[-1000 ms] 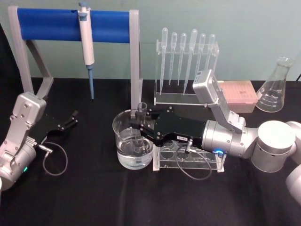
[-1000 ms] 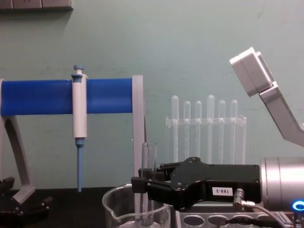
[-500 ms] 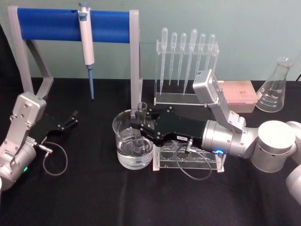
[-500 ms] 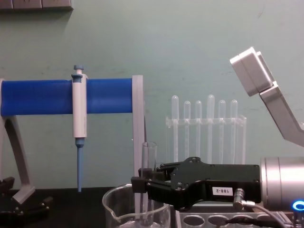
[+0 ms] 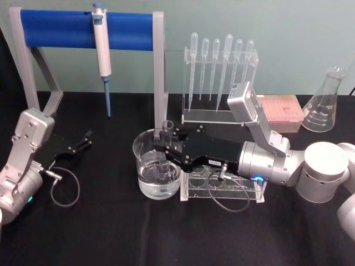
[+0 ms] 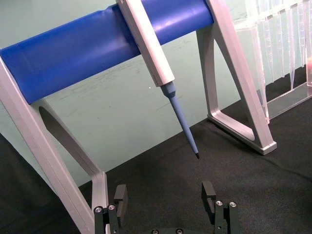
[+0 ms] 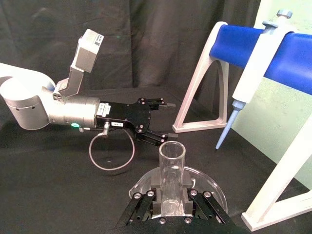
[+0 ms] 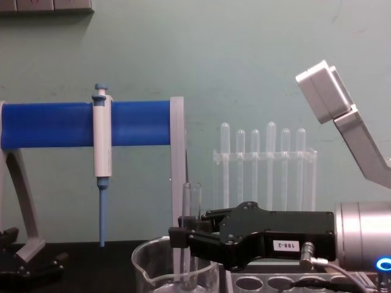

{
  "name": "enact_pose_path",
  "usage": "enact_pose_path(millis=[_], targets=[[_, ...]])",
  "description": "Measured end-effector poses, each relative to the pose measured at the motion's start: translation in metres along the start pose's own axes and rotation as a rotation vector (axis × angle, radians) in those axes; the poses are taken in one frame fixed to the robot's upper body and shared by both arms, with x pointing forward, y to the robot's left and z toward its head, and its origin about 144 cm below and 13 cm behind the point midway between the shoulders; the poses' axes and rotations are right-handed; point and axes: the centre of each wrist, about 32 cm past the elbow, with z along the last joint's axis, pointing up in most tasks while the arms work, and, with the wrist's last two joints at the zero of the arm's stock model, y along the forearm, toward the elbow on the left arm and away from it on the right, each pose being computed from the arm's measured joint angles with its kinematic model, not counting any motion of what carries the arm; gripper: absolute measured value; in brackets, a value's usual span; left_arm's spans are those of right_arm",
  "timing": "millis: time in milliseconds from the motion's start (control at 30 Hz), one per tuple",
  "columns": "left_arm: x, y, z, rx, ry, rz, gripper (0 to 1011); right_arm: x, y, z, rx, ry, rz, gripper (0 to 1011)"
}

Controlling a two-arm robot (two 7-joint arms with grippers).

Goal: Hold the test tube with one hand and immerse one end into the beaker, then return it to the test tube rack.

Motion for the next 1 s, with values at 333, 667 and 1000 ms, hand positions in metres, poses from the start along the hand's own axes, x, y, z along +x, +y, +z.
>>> enact_pose_path(millis=[333, 667, 1000], targets=[[0.0, 0.0, 0.0, 0.0, 0.0, 0.0, 1000, 0.0, 0.0, 0.0, 0.0, 0.0, 0.0, 236], [0.0, 0.0, 0.0, 0.0, 0.0, 0.0, 1000, 0.0, 0.0, 0.0, 0.0, 0.0, 0.0, 236], [0.0, 0.0, 0.0, 0.0, 0.0, 0.0, 1000, 0.0, 0.0, 0.0, 0.0, 0.0, 0.0, 236]])
